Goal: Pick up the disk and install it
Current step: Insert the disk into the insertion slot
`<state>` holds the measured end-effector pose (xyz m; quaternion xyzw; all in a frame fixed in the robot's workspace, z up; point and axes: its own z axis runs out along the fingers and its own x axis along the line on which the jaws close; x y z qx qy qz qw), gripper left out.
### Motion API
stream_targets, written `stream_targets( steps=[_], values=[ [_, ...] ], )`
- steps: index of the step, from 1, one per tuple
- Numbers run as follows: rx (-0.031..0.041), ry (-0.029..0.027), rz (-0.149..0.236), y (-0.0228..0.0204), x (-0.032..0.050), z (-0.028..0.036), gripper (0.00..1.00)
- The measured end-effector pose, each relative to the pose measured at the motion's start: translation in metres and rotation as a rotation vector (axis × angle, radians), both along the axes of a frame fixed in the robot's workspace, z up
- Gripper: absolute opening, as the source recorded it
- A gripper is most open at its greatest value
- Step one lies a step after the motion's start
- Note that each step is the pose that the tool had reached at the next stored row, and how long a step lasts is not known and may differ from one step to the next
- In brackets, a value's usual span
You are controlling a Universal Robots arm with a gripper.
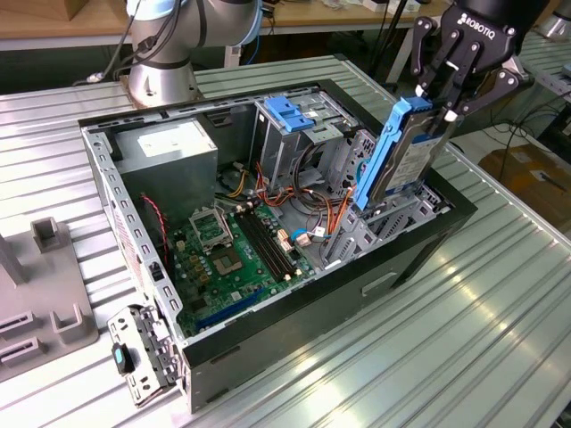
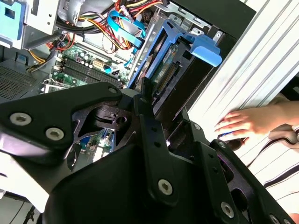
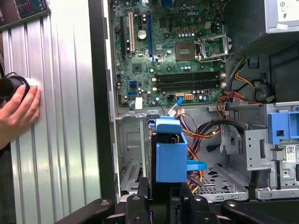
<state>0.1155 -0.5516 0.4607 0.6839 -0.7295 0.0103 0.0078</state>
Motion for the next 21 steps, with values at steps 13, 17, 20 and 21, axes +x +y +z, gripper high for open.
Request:
stream_targets(
  steps=[13,17,20,21],
  values=[
    [0.0002,0.0,0.004,-0.0001,-0.0011,-0.0084,0.35],
    [0.0001,0.0,0.009,-0.0001,-0.0011,-0.0089,0.35],
    [0.0001,0.0,0.011,-0.0001,-0.0008,-0.0092,0.35],
    [0.0002,-0.0001,0.012,-0.0002,-0.0005,-0.0093,0.35]
  ],
)
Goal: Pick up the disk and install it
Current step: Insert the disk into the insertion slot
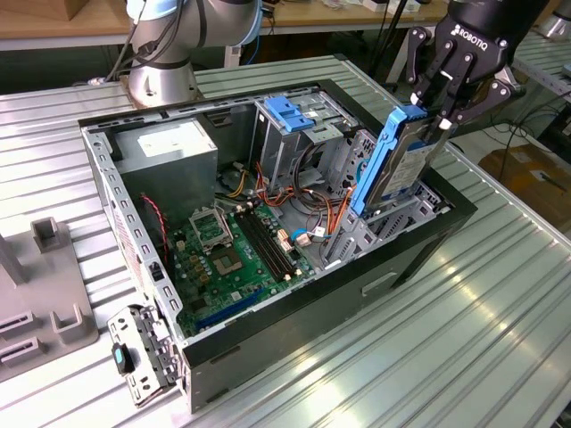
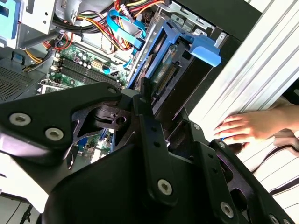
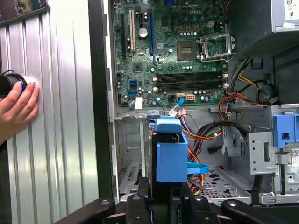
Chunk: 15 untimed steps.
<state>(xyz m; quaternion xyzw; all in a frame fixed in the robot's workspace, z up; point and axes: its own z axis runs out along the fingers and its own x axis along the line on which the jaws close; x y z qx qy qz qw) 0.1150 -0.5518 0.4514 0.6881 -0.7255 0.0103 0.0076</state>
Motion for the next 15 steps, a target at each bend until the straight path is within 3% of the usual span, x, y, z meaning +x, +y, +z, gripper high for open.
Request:
stream_targets(
  steps=[15],
  values=[
    [-0.0001,0.0001,0.012,0.0,0.0002,0.0,0.35]
  ],
)
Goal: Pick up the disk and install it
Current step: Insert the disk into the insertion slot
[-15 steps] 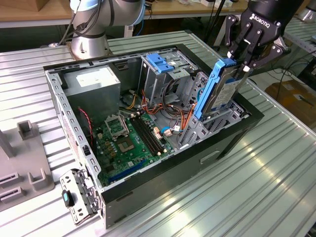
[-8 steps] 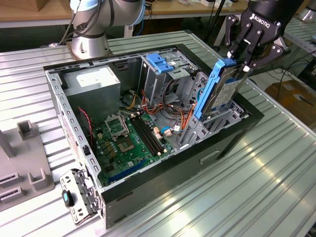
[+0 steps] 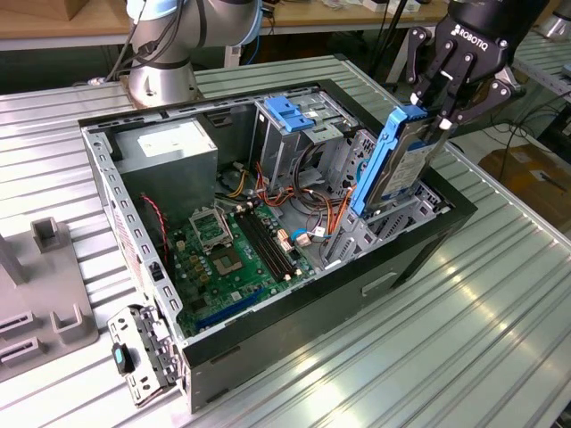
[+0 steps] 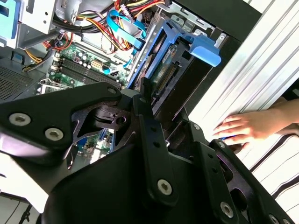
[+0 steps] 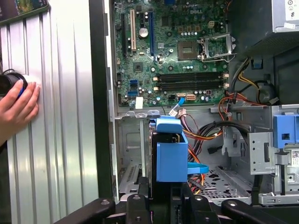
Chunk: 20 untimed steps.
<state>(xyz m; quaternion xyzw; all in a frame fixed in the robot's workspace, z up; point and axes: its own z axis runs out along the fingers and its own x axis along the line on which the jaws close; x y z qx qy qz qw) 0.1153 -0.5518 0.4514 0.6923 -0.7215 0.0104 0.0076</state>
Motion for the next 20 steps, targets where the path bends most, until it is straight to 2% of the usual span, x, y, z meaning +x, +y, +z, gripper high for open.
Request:
stream_targets(
  steps=[3,15,20],
  values=[
    [0.0,0.0,0.018,0.0,0.0,0.0,0.35],
    [-0.0005,-0.0001,0.019,-0.0003,-0.0001,-0.0028,0.35],
    [-0.0006,0.0,0.02,-0.0003,-0.0009,-0.0064,0.35]
  ],
)
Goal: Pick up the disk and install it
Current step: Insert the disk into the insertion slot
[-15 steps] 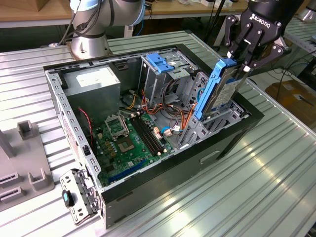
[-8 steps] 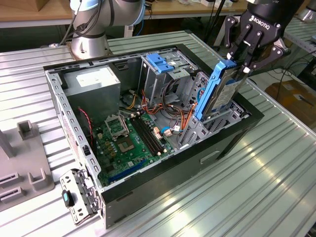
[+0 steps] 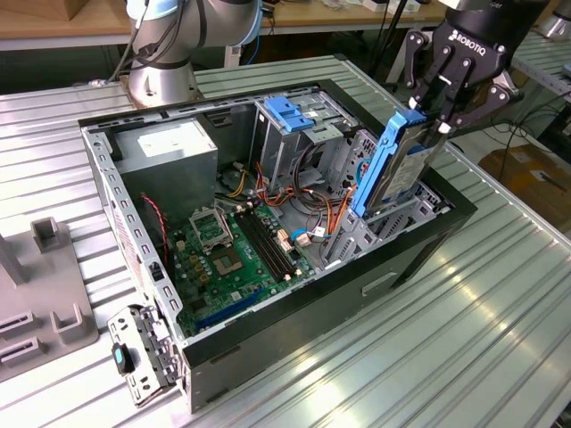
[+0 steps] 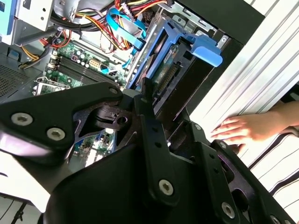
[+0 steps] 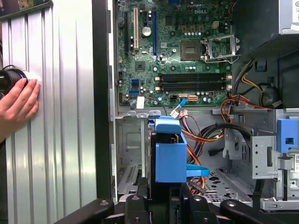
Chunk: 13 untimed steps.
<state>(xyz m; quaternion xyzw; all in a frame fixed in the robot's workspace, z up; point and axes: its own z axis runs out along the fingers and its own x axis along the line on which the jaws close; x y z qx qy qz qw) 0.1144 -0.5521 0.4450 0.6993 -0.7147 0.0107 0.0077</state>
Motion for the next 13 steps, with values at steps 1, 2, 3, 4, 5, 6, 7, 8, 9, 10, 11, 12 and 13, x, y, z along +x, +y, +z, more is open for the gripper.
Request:
stream_targets(
  steps=[1,2,3,4,5,6,7,8,9,10,11,12,13],
  values=[
    [0.0,0.0,0.0,0.0,-0.0002,-0.0013,0.35],
    [-0.0006,0.0001,0.0,0.0,-0.0002,-0.0025,0.35],
    [-0.0003,0.0001,0.0,0.0,-0.0003,-0.0037,0.35],
    [-0.0002,0.0002,0.0,0.0,-0.0004,-0.0049,0.35],
    [-0.0009,0.0005,0.0,0.0,-0.0005,-0.0067,0.35],
    [0.0018,0.0,0.0,0.0001,-0.0002,-0.0093,0.35],
    [0.0009,0.0006,0.0,-0.0001,-0.0004,-0.0093,0.35],
    [-0.0004,0.0006,0.0,0.0001,-0.0004,-0.0087,0.35],
    [0.0001,0.0006,0.0,0.0,-0.0004,-0.009,0.35],
    [-0.0001,0.0006,0.0,0.0,-0.0004,-0.009,0.35],
    [-0.0003,0.0006,0.0,0.0,-0.0004,-0.009,0.35],
    [0.0,0.0006,0.0,0.0,-0.0004,-0.0093,0.35],
    [0.0004,0.0006,0.0,0.0,-0.0004,-0.0107,0.35]
  ],
)
